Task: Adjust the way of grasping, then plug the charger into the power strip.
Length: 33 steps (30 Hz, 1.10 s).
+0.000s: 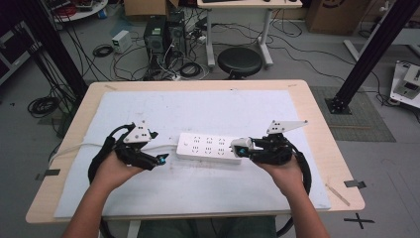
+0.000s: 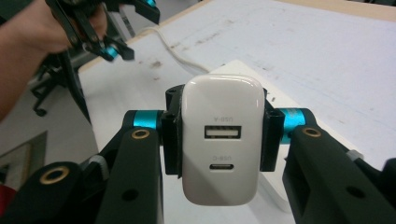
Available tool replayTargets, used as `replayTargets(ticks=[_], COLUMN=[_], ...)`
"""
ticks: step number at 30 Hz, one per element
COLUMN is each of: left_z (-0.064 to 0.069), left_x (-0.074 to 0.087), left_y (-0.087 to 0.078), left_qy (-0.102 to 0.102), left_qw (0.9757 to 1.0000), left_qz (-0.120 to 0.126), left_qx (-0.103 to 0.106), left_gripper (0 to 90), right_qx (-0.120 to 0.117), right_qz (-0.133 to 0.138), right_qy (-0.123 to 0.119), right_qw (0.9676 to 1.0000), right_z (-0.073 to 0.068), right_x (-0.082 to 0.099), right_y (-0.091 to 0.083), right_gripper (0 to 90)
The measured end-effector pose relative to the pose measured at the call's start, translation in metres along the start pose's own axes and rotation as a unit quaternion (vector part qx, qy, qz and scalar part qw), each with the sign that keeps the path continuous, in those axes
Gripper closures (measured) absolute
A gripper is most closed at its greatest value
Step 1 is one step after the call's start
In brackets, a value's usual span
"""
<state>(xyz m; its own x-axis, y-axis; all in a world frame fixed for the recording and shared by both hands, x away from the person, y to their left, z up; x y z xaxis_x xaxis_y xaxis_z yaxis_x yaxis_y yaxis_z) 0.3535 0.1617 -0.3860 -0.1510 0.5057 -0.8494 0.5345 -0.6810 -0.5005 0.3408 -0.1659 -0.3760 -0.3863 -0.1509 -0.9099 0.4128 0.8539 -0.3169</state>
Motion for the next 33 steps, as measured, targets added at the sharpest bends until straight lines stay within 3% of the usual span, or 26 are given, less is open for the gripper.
replayTargets(ticks=[4, 9, 15, 17, 20, 21, 22, 24, 25, 28, 33], left_z=[-0.008, -0.012, -0.010, -0.009, -0.011, -0.011, -0.011, -0.013, -0.013, -0.015, -0.015], left_x=[-0.001, -0.002, 0.003, 0.005, 0.007, 0.007, 0.008, 0.010, 0.010, 0.014, 0.019], left_y=[-0.006, -0.005, 0.000, 0.001, 0.001, 0.001, 0.001, -0.001, -0.001, -0.003, -0.005], left_qy=[-0.009, -0.016, -0.021, -0.025, -0.023, -0.028, -0.030, -0.030, -0.034, -0.035, -0.037], left_qw=[0.9999, 0.9999, 0.9998, 0.9997, 0.9997, 0.9996, 0.9995, 0.9995, 0.9994, 0.9993, 0.9993], left_qz=[0.002, 0.003, 0.000, 0.002, 0.002, 0.006, 0.008, 0.008, 0.011, 0.011, 0.007], left_qx=[-0.007, -0.002, 0.003, 0.005, 0.007, 0.005, 0.005, 0.005, 0.004, 0.002, 0.002], left_gripper=[22.0, 22.1, 22.1, 22.1, 22.0, 22.0, 22.0, 22.1, 22.0, 22.1, 22.0], right_qx=[0.007, 0.007, 0.010, 0.026, 0.089, 0.102, 0.122, 0.125, 0.134, 0.142, 0.123], right_qz=[-0.007, -0.012, -0.022, -0.013, -0.014, -0.020, -0.037, -0.041, -0.059, -0.094, -0.136], right_qy=[-0.006, -0.013, -0.051, -0.063, -0.077, -0.090, -0.108, -0.113, -0.127, -0.153, -0.180], right_qw=[0.9999, 0.9998, 0.9984, 0.9976, 0.9930, 0.9905, 0.9860, 0.9848, 0.9809, 0.9734, 0.9665], right_z=[0.001, 0.005, 0.005, 0.006, 0.009, 0.010, 0.011, 0.011, 0.013, 0.012, 0.013], right_x=[0.001, 0.000, -0.003, -0.006, -0.010, -0.011, -0.012, -0.013, -0.014, -0.013, -0.014], right_y=[-0.002, -0.004, 0.000, 0.001, 0.004, 0.005, 0.006, 0.007, 0.009, 0.012, 0.017], right_gripper=[63.2, 63.2, 63.3, 63.3, 63.3, 63.3, 63.3, 63.3, 63.3, 63.3, 63.3])
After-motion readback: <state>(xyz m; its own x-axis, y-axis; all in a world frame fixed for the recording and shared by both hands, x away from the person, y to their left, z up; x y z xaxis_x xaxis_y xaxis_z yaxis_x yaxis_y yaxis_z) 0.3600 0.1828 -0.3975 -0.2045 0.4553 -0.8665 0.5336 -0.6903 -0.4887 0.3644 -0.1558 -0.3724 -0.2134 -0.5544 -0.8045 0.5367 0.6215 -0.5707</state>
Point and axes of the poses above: each handheld gripper's, and its own axes: y roughly forward along the jaws, x roughly out of its underside, z roughly to its right, the point moved 6 cm from there along y, roughly forward along the jaws, and after that the axes turned 9 degrees about z, right-handed, at the moved point
